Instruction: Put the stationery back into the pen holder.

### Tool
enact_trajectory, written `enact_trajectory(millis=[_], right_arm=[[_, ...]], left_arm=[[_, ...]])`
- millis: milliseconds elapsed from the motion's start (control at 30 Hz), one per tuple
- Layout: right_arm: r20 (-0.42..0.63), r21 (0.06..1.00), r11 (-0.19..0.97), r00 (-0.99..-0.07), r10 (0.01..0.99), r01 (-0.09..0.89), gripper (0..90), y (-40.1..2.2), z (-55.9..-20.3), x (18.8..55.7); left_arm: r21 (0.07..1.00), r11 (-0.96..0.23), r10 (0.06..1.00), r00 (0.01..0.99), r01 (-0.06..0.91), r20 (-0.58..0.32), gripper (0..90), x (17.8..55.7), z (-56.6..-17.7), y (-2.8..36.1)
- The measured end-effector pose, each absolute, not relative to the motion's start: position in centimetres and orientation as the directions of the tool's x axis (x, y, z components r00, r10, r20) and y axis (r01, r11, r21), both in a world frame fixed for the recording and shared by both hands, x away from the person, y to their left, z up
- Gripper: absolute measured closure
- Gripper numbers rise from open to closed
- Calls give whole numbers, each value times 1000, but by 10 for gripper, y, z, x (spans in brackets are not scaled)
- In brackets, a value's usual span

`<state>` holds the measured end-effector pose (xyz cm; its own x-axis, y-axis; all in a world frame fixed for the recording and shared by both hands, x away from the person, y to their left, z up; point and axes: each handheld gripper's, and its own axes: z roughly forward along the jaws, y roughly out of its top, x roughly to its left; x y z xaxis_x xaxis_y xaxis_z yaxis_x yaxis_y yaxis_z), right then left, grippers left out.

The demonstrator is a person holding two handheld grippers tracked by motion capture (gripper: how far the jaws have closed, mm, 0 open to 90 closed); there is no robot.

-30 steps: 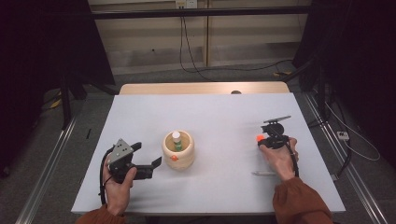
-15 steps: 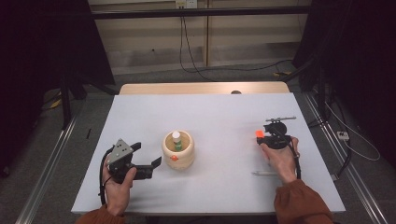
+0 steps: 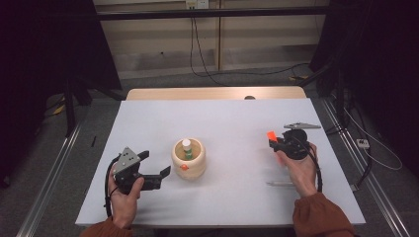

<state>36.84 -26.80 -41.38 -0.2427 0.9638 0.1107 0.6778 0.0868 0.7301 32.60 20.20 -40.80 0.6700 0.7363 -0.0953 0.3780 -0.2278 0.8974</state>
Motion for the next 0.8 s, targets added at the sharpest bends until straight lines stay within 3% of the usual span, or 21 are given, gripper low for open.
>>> enact_trajectory(millis=[367,800], right_arm=[[145,856,70,-367,919,513,677,-261,-405,362],[186,923,30,-512,839,384,676,-247,-396,357]], left_arm=[[898,-228,736,670,377,-95,54,326,-408,202],[899,-229,735,671,374,-92,54,326,-408,202]])
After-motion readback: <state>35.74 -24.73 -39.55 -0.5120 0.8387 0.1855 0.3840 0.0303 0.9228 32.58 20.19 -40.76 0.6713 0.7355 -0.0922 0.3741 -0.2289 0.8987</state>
